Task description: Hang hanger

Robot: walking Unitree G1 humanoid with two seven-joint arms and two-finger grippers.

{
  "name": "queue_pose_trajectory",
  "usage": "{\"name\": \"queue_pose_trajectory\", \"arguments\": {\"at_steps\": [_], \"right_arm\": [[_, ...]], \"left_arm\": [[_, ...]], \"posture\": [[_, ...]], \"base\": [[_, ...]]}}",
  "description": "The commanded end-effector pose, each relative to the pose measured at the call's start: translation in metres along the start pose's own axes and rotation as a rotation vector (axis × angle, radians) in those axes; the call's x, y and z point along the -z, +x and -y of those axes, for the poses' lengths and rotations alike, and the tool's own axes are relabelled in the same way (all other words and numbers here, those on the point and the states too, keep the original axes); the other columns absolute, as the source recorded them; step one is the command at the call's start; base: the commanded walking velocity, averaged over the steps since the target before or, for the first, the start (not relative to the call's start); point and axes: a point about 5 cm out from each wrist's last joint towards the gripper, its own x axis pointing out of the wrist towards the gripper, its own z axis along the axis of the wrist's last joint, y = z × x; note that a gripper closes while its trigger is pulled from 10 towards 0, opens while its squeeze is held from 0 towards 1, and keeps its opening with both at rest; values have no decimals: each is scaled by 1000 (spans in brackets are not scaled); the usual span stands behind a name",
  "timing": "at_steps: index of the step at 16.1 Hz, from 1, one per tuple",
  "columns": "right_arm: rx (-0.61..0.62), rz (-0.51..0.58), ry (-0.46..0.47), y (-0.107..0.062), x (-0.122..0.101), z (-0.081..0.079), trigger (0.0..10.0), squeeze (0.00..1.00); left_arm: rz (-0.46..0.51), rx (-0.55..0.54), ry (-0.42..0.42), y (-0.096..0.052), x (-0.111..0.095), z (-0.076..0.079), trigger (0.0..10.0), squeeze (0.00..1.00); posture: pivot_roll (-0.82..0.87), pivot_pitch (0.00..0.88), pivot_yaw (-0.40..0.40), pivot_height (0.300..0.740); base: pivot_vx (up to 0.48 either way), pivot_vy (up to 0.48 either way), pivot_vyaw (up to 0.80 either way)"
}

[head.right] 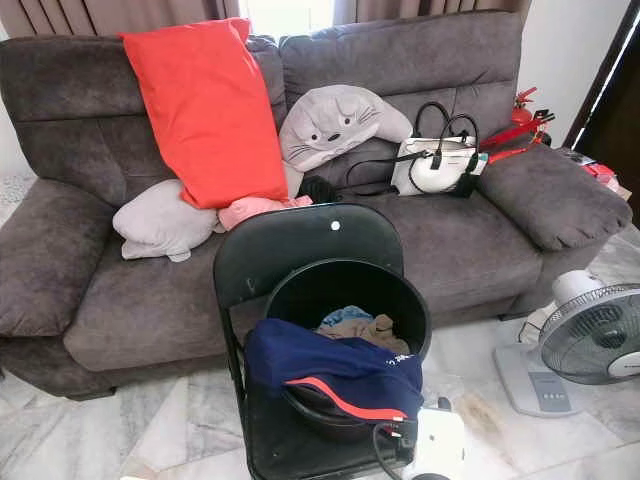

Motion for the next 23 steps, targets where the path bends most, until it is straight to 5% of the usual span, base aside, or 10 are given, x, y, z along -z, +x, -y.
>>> {"name": "queue_pose_trajectory", "arguments": {"at_steps": [1,16,23], "right_arm": [[-3,-10,10,-1,4,-1,0,0],[-27,126,-4,15,-27,-3,0,0],[-41,339,-92,30,-94,14,0,0]], "left_arm": [[-24,-2,9,-1,7,-3,10000,0],[-23,-4,19,-1,6,-5,10000,0],[-23,-4,16,-1,6,-4,10000,0]], "posture": [[-86,52,61,740],[-79,52,66,740],[-87,49,64,740]], "base": [[0,0,0],[0,0,0],[0,0,0]]}}
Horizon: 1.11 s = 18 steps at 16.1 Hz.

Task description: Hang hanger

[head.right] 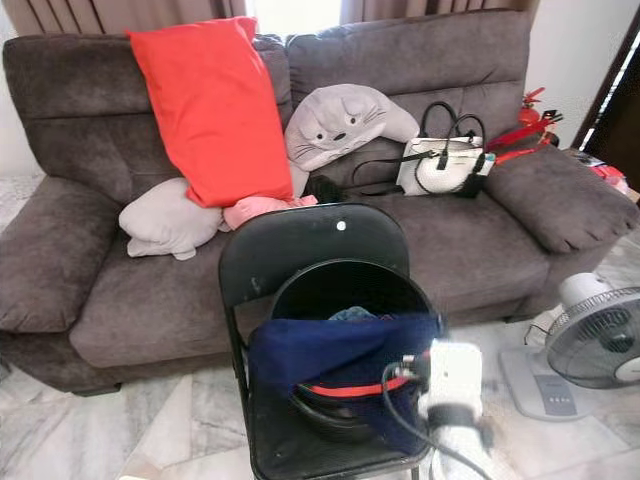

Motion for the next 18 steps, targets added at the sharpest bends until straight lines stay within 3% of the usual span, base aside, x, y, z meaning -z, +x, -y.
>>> {"name": "queue_pose_trajectory", "arguments": {"at_steps": [1,6,9,12,15,18], "right_arm": [[-7,21,7,3,-8,1,0,0],[-43,118,-33,23,-50,14,0,0],[-18,168,9,34,-75,23,0,0],[-107,217,23,34,-96,12,0,0],[-221,193,20,25,-97,-2,0,0],[-313,66,-69,10,-70,-12,0,0]], "left_arm": [[-24,0,11,-1,6,-3,10000,0],[-24,-1,11,-1,6,-3,10000,0],[-25,-2,11,-1,6,-3,10000,0],[-25,-2,14,-1,6,-3,10000,0],[-25,-2,13,-1,6,-3,10000,0],[-25,-2,13,-1,6,-3,10000,0]], "posture": [[-87,49,64,740],[-90,51,66,740],[-91,50,66,740],[-93,51,68,740],[-92,51,66,740],[-92,49,63,740]], "base": [[0,0,0],[0,0,0],[0,0,0],[0,0,0],[0,0,0],[0,0,0]]}}
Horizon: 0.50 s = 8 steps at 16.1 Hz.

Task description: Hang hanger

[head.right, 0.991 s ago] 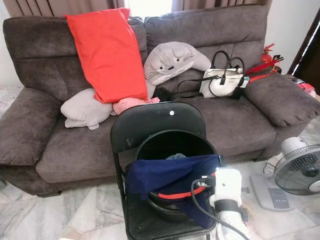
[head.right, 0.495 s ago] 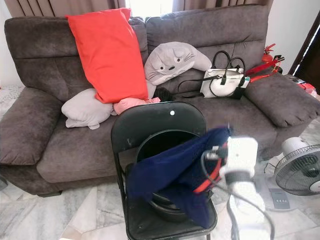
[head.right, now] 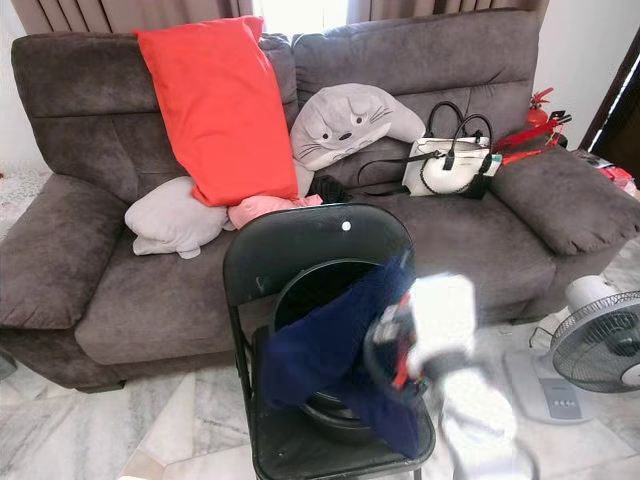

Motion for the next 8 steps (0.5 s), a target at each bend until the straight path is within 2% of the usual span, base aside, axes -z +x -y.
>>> {"name": "queue_pose_trajectory", "arguments": {"at_steps": [1,2,3,4,5,8], "right_arm": [[45,-19,-38,-2,0,5,0,0],[86,-39,-54,-3,2,9,0,0],[257,-60,-18,-8,3,28,0,0],[479,-32,-46,-21,-6,61,0,0],[530,-18,-61,-25,-9,69,0,0],[713,128,-168,-35,-48,114,0,0]], "left_arm": [[-24,-1,13,-1,6,-3,10000,0],[-24,-2,13,-1,6,-2,10000,0],[-24,-3,13,-1,6,-3,10000,0],[-24,-3,14,-1,6,-3,10000,0],[-24,-3,15,-1,5,-3,10000,0],[-25,-4,17,-1,5,-3,10000,0]], "posture": [[-94,48,63,740],[-94,47,62,740],[-95,46,64,740],[-104,46,68,740],[-106,46,69,740],[-117,40,73,740]], "base": [[0,0,0],[0,0,0],[0,0,0],[0,0,0],[0,0,0],[0,0,0]]}}
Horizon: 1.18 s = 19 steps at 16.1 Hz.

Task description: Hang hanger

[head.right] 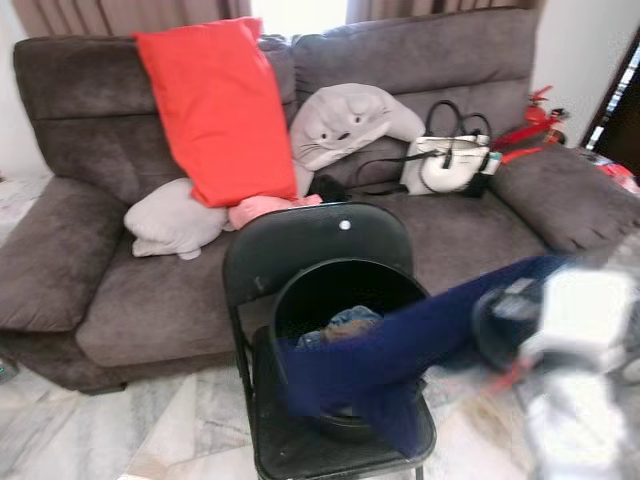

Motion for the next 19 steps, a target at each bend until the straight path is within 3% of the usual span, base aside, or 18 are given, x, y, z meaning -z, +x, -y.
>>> {"name": "queue_pose_trajectory", "arguments": {"at_steps": [1,3,5,7,12,16,19], "right_arm": [[99,92,-13,10,-22,20,0,0],[151,142,-62,26,-38,38,0,0],[108,129,-52,28,-35,33,0,0],[-174,-53,-52,9,0,-18,0,0],[-351,-206,-67,-7,34,-51,0,0],[-657,-277,-114,-21,50,-87,0,0],[-939,-209,-151,-40,52,-122,0,0]], "left_arm": [[-31,-4,15,-1,7,-2,10000,0],[-31,-4,15,-1,7,-2,10000,0],[-31,-5,13,-1,7,-3,10000,0],[-31,-6,11,-1,7,-3,10000,0],[-30,-9,9,-1,7,-3,10000,0],[-29,-10,8,-1,7,-3,10000,0],[-28,-12,6,-1,7,-3,10000,0]], "posture": [[-120,36,74,740],[-122,35,74,740],[-125,38,73,740],[-113,41,74,740],[-104,43,74,740],[-98,43,72,740],[-87,42,73,740]], "base": [[0,0,0],[0,0,0],[0,0,0],[0,0,0],[0,0,0],[0,0,0],[0,0,0]]}}
